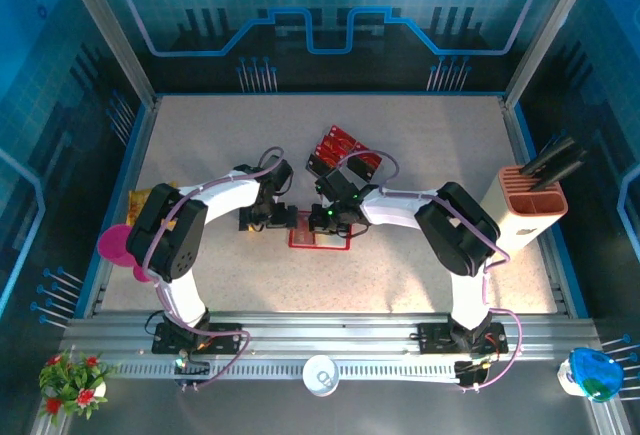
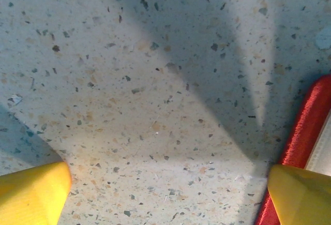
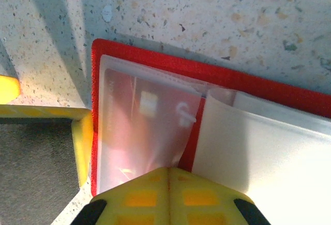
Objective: Put the credit cards into the card holder
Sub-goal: Insert the credit card into the card slot.
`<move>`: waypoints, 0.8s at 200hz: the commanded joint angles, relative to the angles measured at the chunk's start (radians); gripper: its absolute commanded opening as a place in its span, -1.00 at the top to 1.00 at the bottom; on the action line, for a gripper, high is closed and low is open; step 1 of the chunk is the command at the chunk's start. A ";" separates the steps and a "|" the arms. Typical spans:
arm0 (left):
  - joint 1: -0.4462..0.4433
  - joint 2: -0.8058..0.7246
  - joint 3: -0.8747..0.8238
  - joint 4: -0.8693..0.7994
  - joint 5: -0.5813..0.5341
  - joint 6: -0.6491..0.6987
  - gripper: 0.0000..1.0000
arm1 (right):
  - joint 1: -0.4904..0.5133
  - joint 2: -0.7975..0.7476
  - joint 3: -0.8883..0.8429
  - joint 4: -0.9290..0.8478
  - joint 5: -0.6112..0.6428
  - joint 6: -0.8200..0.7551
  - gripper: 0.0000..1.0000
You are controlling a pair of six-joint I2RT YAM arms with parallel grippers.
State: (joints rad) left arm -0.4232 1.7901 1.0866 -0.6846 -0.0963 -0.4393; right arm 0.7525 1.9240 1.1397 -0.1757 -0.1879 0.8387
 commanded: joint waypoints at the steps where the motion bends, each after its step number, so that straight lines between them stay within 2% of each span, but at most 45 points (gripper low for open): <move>1: 0.008 -0.048 0.037 -0.045 0.027 -0.001 -0.99 | -0.010 -0.088 -0.015 -0.013 -0.009 0.017 0.79; 41: 0.014 -0.102 0.095 -0.081 0.020 0.006 -0.99 | -0.068 -0.213 -0.104 -0.021 0.025 0.018 0.70; 68: 0.014 -0.134 0.121 -0.079 0.050 0.008 -0.98 | -0.114 -0.244 -0.142 -0.043 0.033 -0.003 0.69; 103: 0.000 -0.153 0.141 -0.050 0.116 -0.005 -0.98 | -0.139 -0.215 -0.132 -0.072 0.033 -0.051 0.73; 160: -0.089 -0.123 0.154 -0.033 0.129 -0.011 -0.99 | -0.139 -0.139 -0.089 -0.090 0.031 -0.089 0.79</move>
State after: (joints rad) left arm -0.4774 1.6596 1.2175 -0.7208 -0.0013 -0.4404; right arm 0.6186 1.7550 1.0222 -0.2295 -0.1612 0.7837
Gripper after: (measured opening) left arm 0.992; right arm 0.111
